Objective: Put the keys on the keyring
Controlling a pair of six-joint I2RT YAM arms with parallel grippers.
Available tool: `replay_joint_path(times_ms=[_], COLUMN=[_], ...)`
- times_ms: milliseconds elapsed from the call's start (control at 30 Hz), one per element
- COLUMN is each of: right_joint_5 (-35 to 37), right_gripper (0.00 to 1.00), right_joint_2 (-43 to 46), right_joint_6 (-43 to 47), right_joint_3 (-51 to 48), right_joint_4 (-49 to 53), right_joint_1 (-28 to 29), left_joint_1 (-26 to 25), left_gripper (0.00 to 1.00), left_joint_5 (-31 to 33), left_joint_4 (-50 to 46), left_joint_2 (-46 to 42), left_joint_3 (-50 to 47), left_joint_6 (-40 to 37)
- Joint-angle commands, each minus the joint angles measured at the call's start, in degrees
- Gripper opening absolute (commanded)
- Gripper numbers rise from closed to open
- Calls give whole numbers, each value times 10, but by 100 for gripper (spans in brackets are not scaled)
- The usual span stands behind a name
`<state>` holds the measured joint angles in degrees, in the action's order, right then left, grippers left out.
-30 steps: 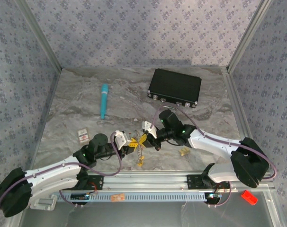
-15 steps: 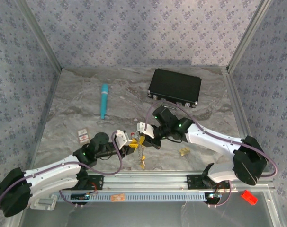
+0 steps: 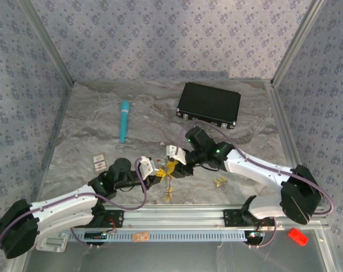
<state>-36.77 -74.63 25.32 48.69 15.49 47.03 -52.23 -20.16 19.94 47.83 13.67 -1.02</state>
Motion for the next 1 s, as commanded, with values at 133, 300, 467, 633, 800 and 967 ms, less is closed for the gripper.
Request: replay_joint_path(times_ms=[133,300,467,633,800,967], right_joint_5=[-24,-24,-28,-28,-18,-20], right_gripper=[34,30,10,0,0,18], right_joint_2=[12,5,1,-10,-34,-15], right_joint_6=[-59,-52,-44,-47,-43,-52], right_joint_3=[-45,-41,-34,-34,-21,-33], right_joint_4=[-57,-47,-30,-29,-19,-44], right_joint_1=[-9,-9,-11,-11,3,-2], left_joint_1=[0,0,-1,-1,-1,-1], left_gripper=[0,0,0,0,0,0], left_joint_5=[-13,-15,-15,-19,-27,-27], left_joint_4=[51,52,50,57,63,61], left_joint_2=[-2,-4,-4,-4,-4,-5], left_joint_3=[-1,-1,-2,-2,0,-3], left_joint_6=[-7,-10,-10,-11,-12,-12])
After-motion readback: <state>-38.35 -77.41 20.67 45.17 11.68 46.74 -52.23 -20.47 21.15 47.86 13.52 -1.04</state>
